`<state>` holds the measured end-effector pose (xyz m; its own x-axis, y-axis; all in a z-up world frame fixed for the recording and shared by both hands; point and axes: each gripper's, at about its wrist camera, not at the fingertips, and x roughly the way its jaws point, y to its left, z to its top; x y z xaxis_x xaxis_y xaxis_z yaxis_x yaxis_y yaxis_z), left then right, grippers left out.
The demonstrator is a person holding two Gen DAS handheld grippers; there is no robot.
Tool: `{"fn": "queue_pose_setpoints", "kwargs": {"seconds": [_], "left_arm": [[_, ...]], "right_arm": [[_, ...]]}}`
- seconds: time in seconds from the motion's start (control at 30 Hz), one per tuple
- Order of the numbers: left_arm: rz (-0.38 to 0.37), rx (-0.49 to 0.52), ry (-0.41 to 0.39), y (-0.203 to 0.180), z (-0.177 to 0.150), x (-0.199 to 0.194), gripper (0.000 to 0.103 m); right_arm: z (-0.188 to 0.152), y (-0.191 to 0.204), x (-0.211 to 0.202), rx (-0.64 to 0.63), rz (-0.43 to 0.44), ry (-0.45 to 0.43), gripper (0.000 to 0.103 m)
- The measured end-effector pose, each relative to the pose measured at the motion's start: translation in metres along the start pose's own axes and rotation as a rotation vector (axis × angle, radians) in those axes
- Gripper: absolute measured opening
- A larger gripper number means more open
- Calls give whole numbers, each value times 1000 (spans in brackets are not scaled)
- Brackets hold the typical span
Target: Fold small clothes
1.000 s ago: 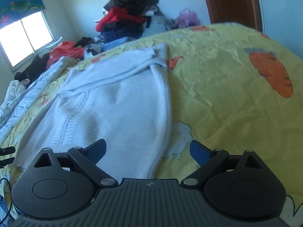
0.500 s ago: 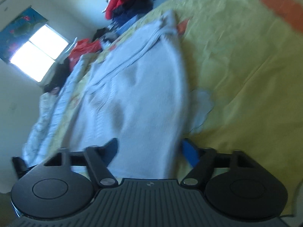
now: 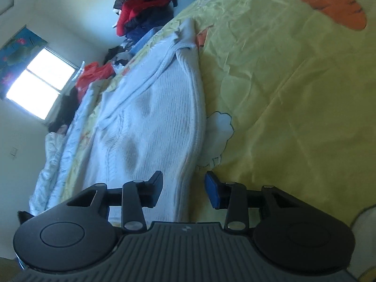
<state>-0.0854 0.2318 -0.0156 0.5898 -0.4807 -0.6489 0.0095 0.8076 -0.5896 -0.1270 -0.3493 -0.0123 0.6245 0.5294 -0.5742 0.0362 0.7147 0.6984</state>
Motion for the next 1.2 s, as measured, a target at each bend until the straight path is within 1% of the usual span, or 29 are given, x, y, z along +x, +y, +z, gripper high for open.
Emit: {"fn": "queue_pose_setpoints", "kwargs": {"seconds": [0.07,0.13,0.2,0.23,0.27,0.3,0.33,0.4,0.47,0.53,0.6,0.7,0.8,0.9,1.03,1.13,1.2], "left_arm": [[1,-22,16,0,7,5,26],[21,-11,33,-5,10,8,25],[47,15,52,-11,11,7,25],[56,27,62,-12,11,5,25],[64,32,71,-13,11,4,25],[77,35,78,-14,11,3,21],[97,42,84,-16,11,3,15],[127,55,100,-20,11,2,14],[143,91,112,-27,14,-1,13],[138,132,114,-37,22,-6,12],[102,165,89,-47,35,-14,13],[32,202,-4,-63,66,-22,13],[0,209,-82,-75,107,-14,13],[-5,193,-131,-86,151,7,12],[-15,149,-171,-88,206,38,12],[10,144,-187,-90,245,65,12],[32,142,-188,-89,269,86,12]], "right_arm": [[2,1,10,26,37,25,47],[3,8,22,18,66,77,48],[3,14,28,-8,76,109,46],[4,14,29,-5,81,120,40],[5,12,30,7,80,130,27],[5,9,30,14,68,141,13],[6,7,30,14,73,146,13],[7,5,27,30,88,146,13],[10,9,20,25,111,130,13],[17,12,10,25,158,106,13],[30,21,3,19,213,80,13],[59,34,1,-3,269,38,13],[96,44,10,1,324,-18,13],[137,47,29,19,358,-71,14],[187,43,62,67,369,-122,14],[226,37,91,109,371,-139,14],[250,32,113,120,353,-139,14]]}}
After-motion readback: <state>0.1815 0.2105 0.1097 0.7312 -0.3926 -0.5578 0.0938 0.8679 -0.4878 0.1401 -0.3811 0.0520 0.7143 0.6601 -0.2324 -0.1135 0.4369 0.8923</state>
